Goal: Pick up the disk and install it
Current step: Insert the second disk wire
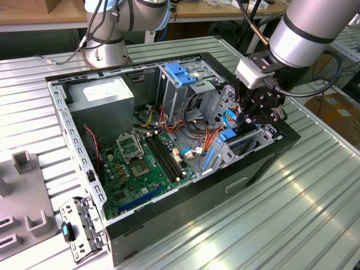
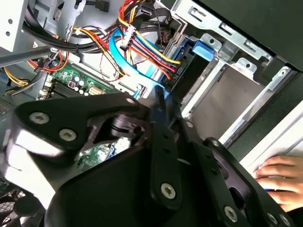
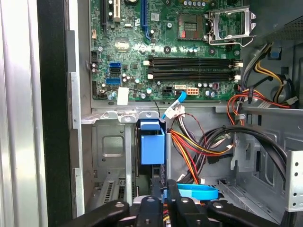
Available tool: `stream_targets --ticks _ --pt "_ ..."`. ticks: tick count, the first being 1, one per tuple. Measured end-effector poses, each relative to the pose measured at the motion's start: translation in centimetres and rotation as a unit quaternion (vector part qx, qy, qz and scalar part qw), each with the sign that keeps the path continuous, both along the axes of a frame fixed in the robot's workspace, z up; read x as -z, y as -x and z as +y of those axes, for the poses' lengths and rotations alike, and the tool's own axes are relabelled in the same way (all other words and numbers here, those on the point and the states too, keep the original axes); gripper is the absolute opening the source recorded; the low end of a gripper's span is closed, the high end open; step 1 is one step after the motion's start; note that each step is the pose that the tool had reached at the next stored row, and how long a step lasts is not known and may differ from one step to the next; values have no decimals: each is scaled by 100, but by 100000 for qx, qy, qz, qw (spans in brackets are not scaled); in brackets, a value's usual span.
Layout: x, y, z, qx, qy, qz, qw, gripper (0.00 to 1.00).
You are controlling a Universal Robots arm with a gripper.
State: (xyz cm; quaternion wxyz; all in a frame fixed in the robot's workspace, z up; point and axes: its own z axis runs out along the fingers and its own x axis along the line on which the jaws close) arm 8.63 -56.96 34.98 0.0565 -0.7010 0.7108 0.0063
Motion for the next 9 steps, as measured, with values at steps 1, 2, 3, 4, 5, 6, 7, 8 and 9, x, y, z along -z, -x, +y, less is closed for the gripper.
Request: stream_targets --ticks 1,2,3,4,5,6,7,8,9 --pt "0 0 0 0 -3 -1 100000 16" --pt "0 0 0 -1 -3 -1 100000 11" --pt "-1 0 0 0 0 0 100000 11" --pt "-1 0 0 1 -1 0 100000 11" --pt "-1 0 0 -1 -1 0 100000 11" --pt "-2 0 0 -2 2 0 100000 11" --pt "-2 0 0 -1 0 -1 100000 11" --pt "-4 0 0 0 0 0 100000 11" --pt "-6 0 0 1 -2 1 100000 11"
